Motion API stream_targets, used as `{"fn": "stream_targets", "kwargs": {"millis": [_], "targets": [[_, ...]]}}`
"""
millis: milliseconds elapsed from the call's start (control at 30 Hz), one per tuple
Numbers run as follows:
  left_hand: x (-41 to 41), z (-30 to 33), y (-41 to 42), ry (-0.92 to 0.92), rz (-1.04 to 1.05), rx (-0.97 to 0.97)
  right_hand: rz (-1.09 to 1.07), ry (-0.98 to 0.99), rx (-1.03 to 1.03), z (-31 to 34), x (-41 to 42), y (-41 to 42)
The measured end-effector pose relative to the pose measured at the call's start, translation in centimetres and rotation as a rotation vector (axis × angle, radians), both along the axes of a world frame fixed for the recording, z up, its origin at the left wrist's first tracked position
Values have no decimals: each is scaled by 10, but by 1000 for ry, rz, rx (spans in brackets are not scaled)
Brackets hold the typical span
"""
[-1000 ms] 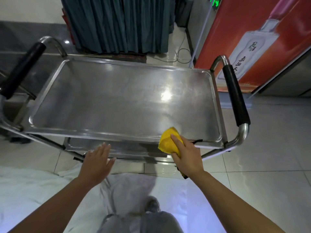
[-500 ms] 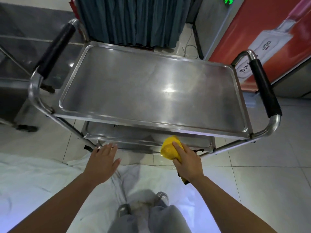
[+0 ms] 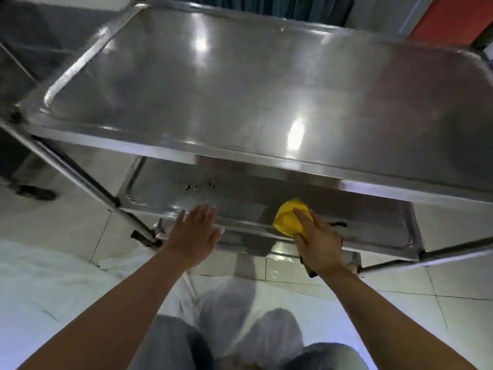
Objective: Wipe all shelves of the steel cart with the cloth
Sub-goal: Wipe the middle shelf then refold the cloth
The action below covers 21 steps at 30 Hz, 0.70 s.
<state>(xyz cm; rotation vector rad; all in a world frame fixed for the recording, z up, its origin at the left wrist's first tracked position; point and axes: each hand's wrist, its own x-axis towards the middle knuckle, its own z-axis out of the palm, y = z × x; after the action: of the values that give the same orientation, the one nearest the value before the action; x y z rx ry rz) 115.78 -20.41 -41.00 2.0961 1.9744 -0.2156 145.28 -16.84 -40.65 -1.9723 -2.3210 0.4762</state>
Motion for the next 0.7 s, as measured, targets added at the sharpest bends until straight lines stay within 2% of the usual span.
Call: {"fn": "stream_targets", "kwargs": {"millis": [167, 300, 500, 700], "targets": [[23, -83, 55, -52, -57, 159, 28, 44, 135, -85, -17, 34], [48, -120, 91, -83, -103, 334, 32, 33, 320, -121, -38, 49], [56, -134, 103, -36, -198, 441, 26, 78, 328, -126, -5, 64], [57, -139, 97, 19, -219, 452, -206, 39, 261, -120, 81, 66]]}}
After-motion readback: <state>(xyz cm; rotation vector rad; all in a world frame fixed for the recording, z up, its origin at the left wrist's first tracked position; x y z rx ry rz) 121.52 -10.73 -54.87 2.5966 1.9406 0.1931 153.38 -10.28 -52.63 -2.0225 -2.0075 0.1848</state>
